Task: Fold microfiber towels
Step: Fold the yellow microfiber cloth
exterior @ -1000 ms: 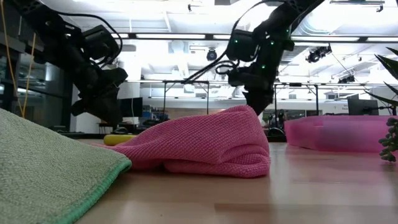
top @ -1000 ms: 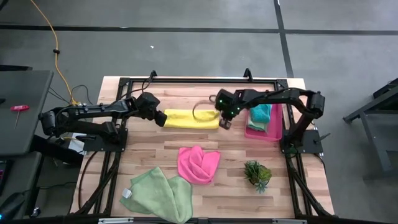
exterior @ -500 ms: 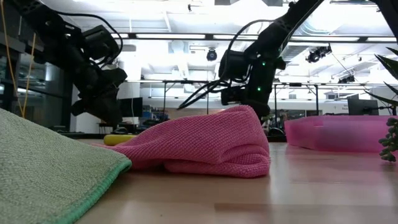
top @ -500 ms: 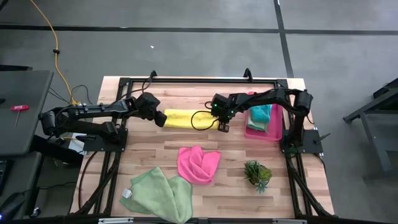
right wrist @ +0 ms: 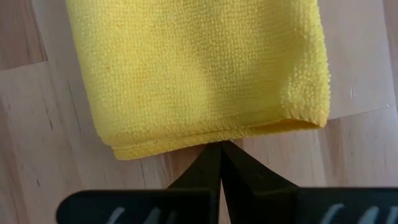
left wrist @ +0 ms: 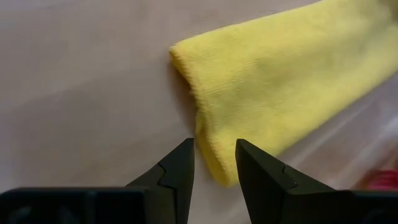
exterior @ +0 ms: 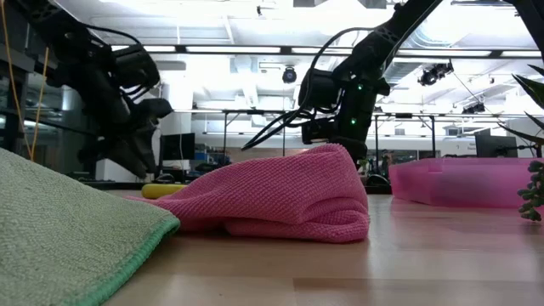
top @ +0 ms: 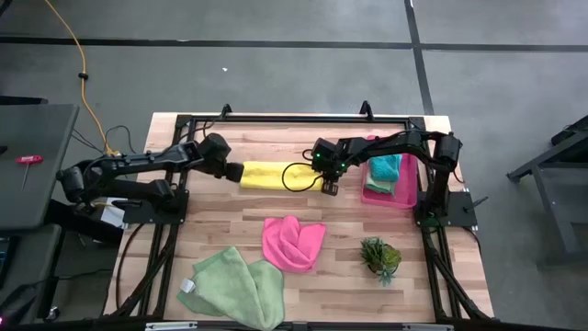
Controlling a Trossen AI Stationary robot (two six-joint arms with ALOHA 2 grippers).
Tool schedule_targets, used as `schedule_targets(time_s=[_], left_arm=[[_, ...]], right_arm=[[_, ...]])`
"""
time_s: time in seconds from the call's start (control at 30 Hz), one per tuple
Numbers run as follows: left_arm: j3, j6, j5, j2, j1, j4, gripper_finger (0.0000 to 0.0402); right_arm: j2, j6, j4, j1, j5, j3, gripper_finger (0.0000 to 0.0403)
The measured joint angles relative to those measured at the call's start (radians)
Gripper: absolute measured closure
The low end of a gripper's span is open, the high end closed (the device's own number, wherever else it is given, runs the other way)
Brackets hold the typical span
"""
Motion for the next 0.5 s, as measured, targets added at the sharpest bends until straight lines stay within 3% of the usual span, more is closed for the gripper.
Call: schedule_targets(time_s=[0.23, 0.37, 0.5], left_arm=[[0.0, 0.006, 0.044, 0.001, 0.029, 0.011, 0.0284], [0.0, 0.009, 0.094, 0.001, 0.025, 0.018, 0.0252], [0.0, 0.035, 0.077, 0.002, 0.008, 0.018, 0.0207]], right_arm=[[0.001, 0.003, 0.001, 0.0, -0.001, 0.0, 0.0403], [0.001, 0.003, 0.003, 0.0, -0.001, -0.001, 0.0403], [0.001, 0.002, 0.004, 0.0, -0.001, -0.001, 0.0403]])
